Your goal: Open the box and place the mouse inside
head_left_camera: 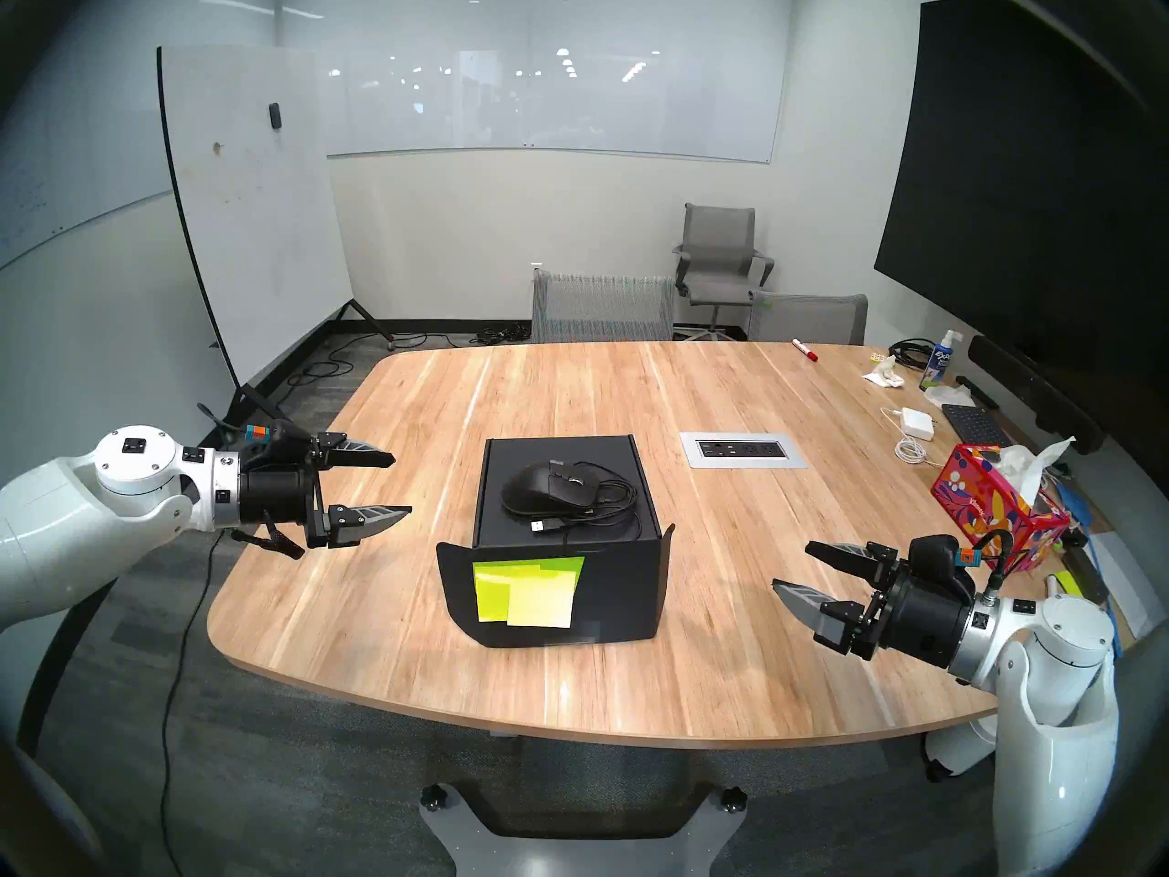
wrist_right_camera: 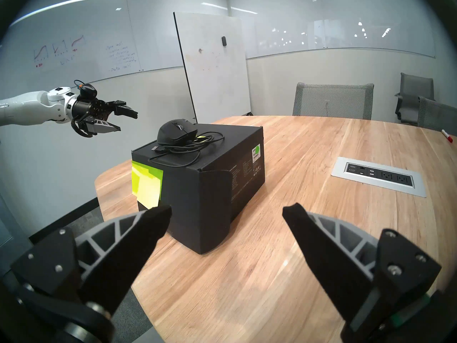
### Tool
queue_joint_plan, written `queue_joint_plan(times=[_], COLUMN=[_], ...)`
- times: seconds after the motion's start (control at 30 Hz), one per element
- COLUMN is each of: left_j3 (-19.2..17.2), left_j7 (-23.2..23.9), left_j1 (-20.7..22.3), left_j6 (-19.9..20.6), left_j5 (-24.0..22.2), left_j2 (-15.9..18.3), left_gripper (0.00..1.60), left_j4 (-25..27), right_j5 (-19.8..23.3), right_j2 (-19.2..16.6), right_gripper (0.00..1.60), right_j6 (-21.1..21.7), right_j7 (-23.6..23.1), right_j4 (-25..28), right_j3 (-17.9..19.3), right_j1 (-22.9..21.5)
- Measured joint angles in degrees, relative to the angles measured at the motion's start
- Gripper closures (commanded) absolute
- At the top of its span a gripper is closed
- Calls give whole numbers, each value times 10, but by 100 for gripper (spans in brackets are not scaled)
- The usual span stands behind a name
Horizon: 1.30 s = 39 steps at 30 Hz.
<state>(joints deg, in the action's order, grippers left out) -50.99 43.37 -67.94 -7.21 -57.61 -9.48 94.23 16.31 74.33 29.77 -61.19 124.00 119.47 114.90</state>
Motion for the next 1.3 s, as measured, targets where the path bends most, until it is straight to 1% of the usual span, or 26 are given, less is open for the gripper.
queue_joint_plan(times=[1.0, 1.17, 1.3], left_j3=[2, 3, 3], left_j7=[0, 0, 0], left_j1=[2, 2, 2], left_j6=[0, 0, -1], left_j5=[-1, -1, -1], left_j2=[0, 0, 1], left_gripper=[0, 0, 0], left_j4=[0, 0, 0], right_j5=[-2, -1, 0], right_j2=[3, 2, -5], right_gripper=[0, 0, 0], right_j6=[0, -2, -6], right_j7=[0, -6, -15], right_j4=[0, -3, -16], right_j3=[0, 1, 0], right_j1=[-1, -2, -9])
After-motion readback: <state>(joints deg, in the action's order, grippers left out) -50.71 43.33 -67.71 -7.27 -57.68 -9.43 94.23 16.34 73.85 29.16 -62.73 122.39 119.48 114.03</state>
